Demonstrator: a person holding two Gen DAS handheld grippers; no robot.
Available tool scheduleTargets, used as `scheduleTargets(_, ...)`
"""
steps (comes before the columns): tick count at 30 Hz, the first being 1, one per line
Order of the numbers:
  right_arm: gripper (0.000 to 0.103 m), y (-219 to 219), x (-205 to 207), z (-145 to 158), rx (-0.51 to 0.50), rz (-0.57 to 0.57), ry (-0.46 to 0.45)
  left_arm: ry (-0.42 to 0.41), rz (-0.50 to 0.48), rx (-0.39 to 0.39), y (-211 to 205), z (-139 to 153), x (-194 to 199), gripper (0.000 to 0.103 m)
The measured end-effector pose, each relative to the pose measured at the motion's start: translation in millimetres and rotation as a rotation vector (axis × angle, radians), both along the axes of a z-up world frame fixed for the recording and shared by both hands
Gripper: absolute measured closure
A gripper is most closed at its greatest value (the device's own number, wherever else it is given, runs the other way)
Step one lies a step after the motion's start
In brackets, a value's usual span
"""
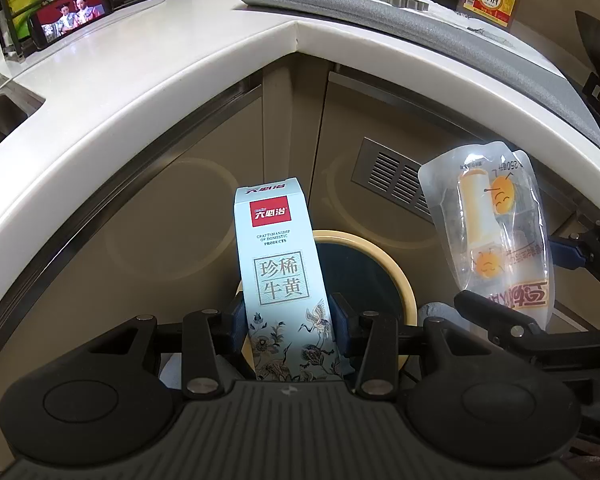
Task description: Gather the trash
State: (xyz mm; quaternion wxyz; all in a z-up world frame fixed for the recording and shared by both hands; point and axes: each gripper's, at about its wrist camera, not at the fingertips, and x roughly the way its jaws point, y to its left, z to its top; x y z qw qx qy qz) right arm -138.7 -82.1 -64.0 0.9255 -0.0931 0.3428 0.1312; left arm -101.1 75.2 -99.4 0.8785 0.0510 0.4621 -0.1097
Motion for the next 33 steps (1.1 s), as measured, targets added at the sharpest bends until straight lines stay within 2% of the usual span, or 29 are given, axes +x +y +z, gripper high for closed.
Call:
scheduleTargets(15,0.033,-0.2,5.7,-3.7,0.001,-0.011,0.023,0.023,0.002,0.003,-1.1,-6.5,7.2,0.056)
scheduleTargets(33,0.033,0.1,23.8,-23.0,-0.002,-0.043,0.084,0.107,-0.012,-0.003,-1.9,-27.7,20.0,0.056)
